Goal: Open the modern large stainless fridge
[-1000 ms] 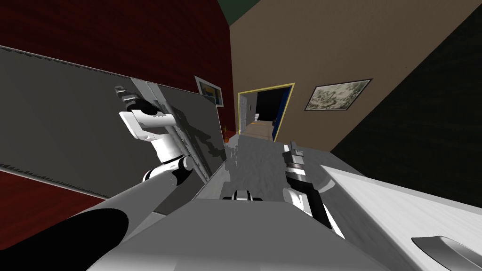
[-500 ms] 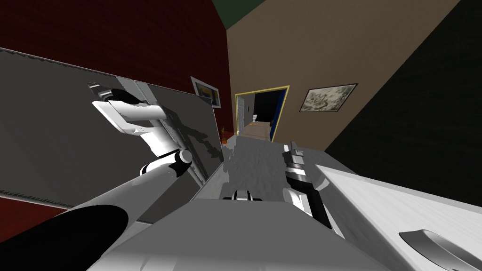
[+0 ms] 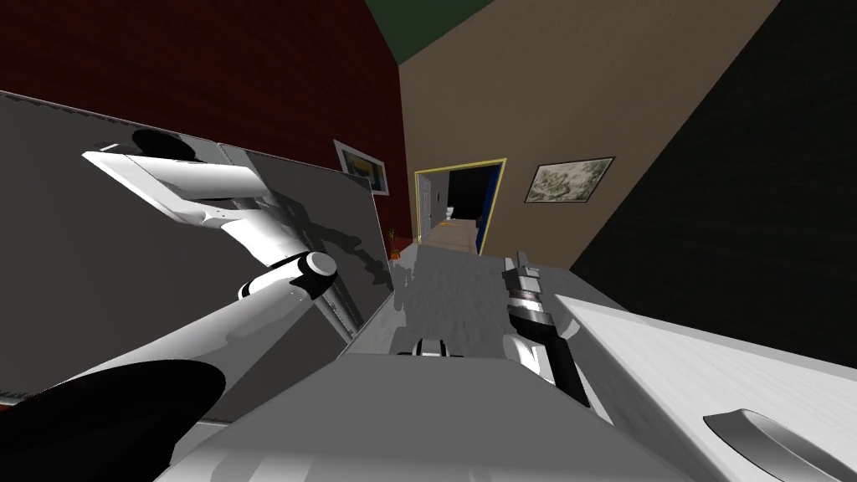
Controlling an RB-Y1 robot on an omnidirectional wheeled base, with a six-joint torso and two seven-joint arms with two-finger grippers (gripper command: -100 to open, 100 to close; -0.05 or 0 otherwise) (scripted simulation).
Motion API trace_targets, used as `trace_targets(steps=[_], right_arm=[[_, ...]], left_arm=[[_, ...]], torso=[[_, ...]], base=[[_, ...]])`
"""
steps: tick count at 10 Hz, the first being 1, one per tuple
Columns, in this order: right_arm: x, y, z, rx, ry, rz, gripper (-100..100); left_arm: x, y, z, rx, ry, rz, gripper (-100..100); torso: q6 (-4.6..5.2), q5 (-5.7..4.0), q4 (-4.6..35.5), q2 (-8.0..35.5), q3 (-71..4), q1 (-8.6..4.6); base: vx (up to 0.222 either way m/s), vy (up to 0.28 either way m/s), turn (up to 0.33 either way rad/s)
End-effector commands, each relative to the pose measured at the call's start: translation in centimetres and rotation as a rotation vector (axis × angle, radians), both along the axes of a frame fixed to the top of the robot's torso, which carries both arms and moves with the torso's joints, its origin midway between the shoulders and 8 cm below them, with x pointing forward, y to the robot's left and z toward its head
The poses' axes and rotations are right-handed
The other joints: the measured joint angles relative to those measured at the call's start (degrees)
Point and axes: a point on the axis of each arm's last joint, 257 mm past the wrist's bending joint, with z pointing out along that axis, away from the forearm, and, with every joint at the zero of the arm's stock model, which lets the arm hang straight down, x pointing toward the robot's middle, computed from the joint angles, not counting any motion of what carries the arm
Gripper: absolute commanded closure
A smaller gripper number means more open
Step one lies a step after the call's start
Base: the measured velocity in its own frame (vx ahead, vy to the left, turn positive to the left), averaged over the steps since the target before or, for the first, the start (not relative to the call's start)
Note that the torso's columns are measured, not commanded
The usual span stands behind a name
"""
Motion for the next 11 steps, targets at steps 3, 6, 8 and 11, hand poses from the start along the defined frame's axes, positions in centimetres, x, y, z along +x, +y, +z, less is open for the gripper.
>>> trace_targets(steps=[3,6,8,11], right_arm=[[0.0,0.0,0.0,0.000,0.000,0.000,0],[0.0,0.0,0.0,0.000,0.000,0.000,0],[0.0,0.0,0.0,0.000,0.000,0.000,0],[0.0,0.0,0.0,0.000,0.000,0.000,0]], left_arm=[[-0.4,1.7,-1.9,-0.153,-0.029,-0.010,-100],[-3.4,2.7,-0.6,-0.143,-0.046,0.038,-100],[-3.6,2.9,-0.9,-0.148,-0.045,0.045,100],[-8.0,3.7,-0.1,-0.135,-0.054,0.152,100]], torso=[[0.35,0.14,-0.31,-0.40,-0.26,-0.05],[0.22,0.28,-0.33,-0.42,-0.27,0.12],[-0.22,0.42,-0.01,0.10,0.08,0.65],[-0.77,-0.03,0.42,0.91,0.82,-0.60]], base=[[0.075,-0.027,-0.040],[0.019,0.018,0.066],[-0.012,0.015,0.042],[0.150,-0.242,0.042]])
